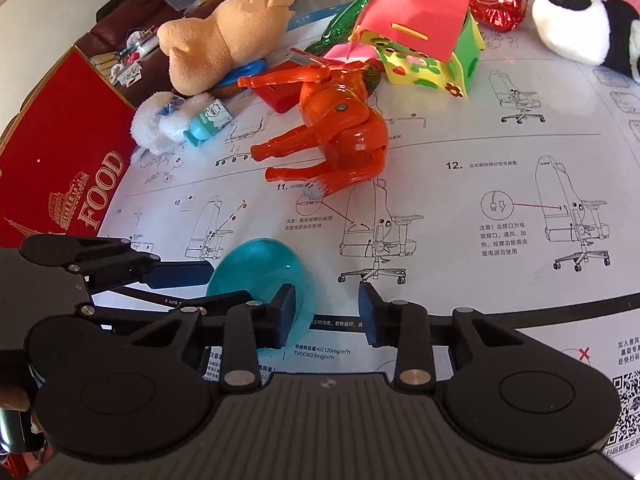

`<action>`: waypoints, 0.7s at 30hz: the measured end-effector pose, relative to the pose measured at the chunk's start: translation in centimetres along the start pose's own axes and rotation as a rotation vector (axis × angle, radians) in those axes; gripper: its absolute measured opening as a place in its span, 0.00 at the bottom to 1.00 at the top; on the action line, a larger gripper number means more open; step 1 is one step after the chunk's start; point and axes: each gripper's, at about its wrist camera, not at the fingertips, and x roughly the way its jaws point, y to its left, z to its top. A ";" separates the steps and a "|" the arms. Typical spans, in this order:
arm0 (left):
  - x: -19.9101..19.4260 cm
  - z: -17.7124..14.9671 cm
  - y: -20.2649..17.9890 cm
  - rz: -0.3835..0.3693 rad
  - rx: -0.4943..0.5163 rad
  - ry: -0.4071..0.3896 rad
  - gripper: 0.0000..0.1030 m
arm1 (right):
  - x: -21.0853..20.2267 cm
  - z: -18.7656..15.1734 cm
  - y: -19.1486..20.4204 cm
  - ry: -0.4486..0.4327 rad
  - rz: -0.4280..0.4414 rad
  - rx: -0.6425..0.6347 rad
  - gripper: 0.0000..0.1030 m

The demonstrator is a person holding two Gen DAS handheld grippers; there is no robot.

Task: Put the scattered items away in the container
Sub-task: 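Close the left tool on the teal lid rim while the right tool holds it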

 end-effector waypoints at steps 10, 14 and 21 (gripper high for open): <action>-0.2 -0.2 -0.8 -0.011 0.009 -0.001 0.23 | 0.3 -0.6 1.1 0.028 0.029 -0.030 0.17; -0.3 -0.3 -0.7 -0.011 0.002 0.002 0.24 | 0.2 -0.8 1.0 0.019 0.032 -0.027 0.16; -1.1 -1.0 -1.5 0.026 0.005 0.010 0.06 | -0.3 -1.3 1.7 0.014 0.006 -0.050 0.13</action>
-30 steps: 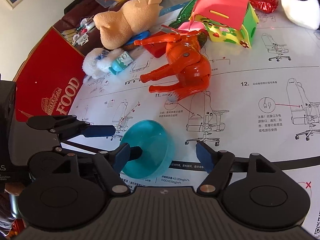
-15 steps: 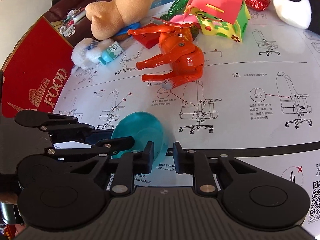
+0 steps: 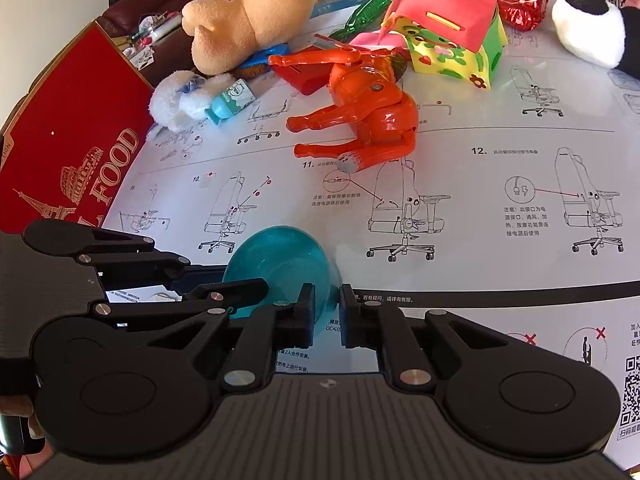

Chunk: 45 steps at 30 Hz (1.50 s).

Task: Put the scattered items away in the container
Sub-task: 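Lift the teal lid with both tools and carry it into the red box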

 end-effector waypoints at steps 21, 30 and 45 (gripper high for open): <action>-5.4 -1.6 0.3 0.026 -0.070 -0.098 0.05 | -3.7 -0.3 2.7 -0.080 -0.005 -0.076 0.08; -9.6 -2.5 2.8 0.040 -0.133 -0.180 0.05 | -6.1 1.1 6.2 -0.134 0.023 -0.188 0.07; -15.5 -4.8 7.2 0.128 -0.225 -0.279 0.05 | -8.2 3.2 13.6 -0.190 0.050 -0.407 0.07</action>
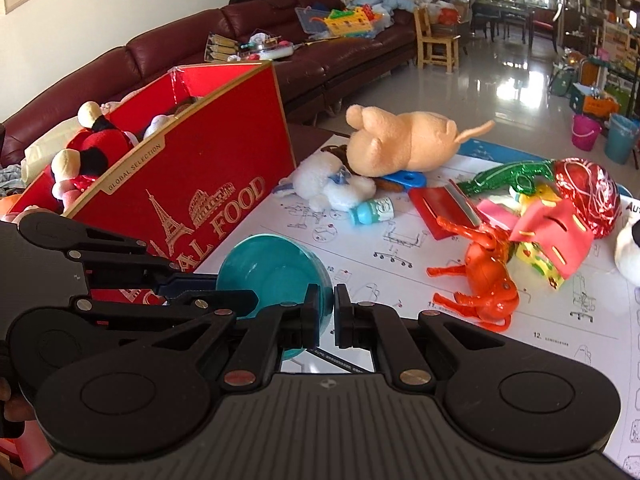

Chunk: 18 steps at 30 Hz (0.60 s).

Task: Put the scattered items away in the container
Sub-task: 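Lift the teal lid with both tools and carry it into the red box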

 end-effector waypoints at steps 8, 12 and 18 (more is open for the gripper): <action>-3.6 -0.3 3.4 0.069 -0.040 -0.056 0.06 | -0.4 2.6 3.8 -0.043 0.049 -0.092 0.08; -6.0 -0.6 5.6 0.117 -0.059 -0.084 0.06 | -0.6 4.2 6.2 -0.066 0.093 -0.154 0.07; -10.4 -1.7 9.0 0.243 -0.112 -0.119 0.06 | -0.8 6.7 11.3 -0.113 0.188 -0.269 0.08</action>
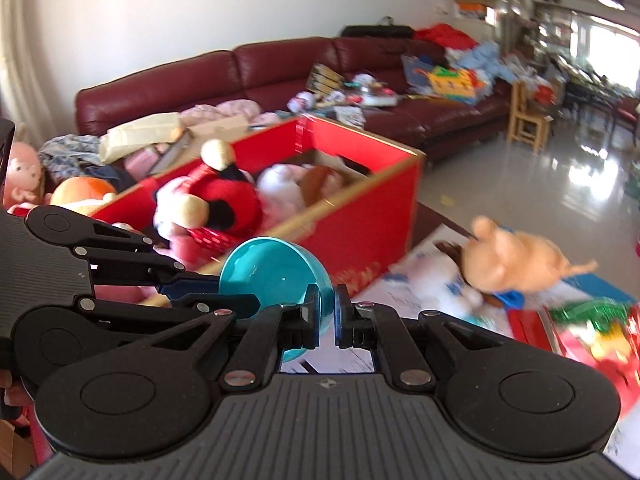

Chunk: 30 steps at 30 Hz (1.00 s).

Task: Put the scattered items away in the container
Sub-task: 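Lift the teal lid with both tools and carry it into the red box, then open both tools over the box and move them back to the table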

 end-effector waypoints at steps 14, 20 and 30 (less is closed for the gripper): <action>-6.8 -4.6 10.1 0.254 -0.190 0.087 0.28 | 4.8 5.2 11.3 0.047 0.338 -0.200 0.32; -6.7 -5.2 10.5 0.279 -0.231 0.070 0.79 | 4.4 4.7 11.0 0.043 0.323 -0.178 0.71; -4.9 -4.3 9.5 0.271 -0.216 0.088 0.95 | 4.8 3.7 8.0 0.073 0.271 -0.047 0.83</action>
